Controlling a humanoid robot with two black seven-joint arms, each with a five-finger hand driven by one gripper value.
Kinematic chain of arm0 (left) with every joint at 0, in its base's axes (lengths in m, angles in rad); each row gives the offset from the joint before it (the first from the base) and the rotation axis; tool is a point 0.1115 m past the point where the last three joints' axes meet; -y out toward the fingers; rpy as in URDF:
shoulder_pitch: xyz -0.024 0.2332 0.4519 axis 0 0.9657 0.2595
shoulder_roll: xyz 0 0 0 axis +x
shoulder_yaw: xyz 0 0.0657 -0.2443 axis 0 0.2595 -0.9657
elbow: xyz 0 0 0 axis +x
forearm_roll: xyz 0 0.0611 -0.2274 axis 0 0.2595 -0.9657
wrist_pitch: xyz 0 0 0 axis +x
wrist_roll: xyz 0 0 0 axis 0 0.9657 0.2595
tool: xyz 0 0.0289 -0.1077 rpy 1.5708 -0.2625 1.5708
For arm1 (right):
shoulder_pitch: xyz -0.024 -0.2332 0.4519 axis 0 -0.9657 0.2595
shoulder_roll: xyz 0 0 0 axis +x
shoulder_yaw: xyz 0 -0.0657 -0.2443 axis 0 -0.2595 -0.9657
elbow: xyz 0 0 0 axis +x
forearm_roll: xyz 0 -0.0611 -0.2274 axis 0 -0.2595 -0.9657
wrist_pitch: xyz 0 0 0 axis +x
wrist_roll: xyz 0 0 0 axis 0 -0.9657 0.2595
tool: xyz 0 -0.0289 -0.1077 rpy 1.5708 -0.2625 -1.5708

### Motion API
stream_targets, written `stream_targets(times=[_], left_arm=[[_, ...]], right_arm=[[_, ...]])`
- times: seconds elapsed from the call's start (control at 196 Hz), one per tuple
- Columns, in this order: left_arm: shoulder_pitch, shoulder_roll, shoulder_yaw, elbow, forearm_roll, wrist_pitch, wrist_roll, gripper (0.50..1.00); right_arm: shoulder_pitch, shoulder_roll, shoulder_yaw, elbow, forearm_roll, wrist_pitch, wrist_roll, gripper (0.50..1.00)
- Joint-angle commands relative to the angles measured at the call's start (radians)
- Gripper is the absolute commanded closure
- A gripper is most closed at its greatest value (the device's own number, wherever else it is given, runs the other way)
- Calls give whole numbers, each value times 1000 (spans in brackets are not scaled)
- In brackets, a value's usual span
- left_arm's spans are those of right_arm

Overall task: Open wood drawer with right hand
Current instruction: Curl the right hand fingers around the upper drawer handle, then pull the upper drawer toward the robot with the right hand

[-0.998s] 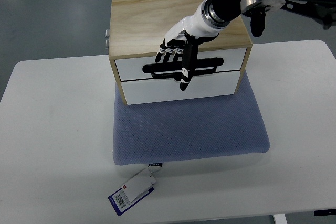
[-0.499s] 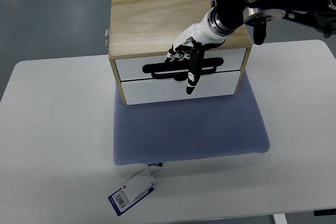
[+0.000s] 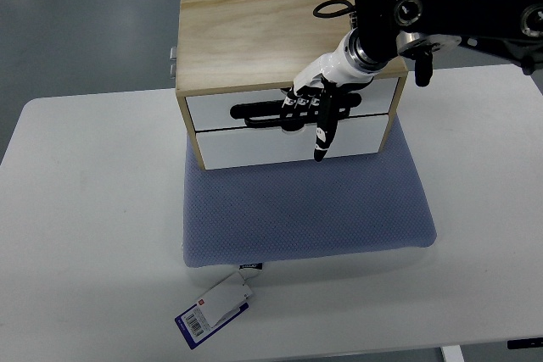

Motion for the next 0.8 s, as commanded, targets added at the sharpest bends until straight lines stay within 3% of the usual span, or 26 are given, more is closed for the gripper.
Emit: stream_targets(times=[0.0, 0.484, 0.794], left_arm=[[0, 0, 0, 0, 0, 0, 0, 500], [0, 0, 0, 0, 0, 0, 1, 500], [0, 0, -2, 1, -2, 0, 0, 500]], right_arm=[[-6, 0, 0, 0, -1, 0, 0, 554], [-21, -3, 6, 11, 10, 23, 0, 554], [-12, -51, 11, 100, 18, 72, 6, 554]])
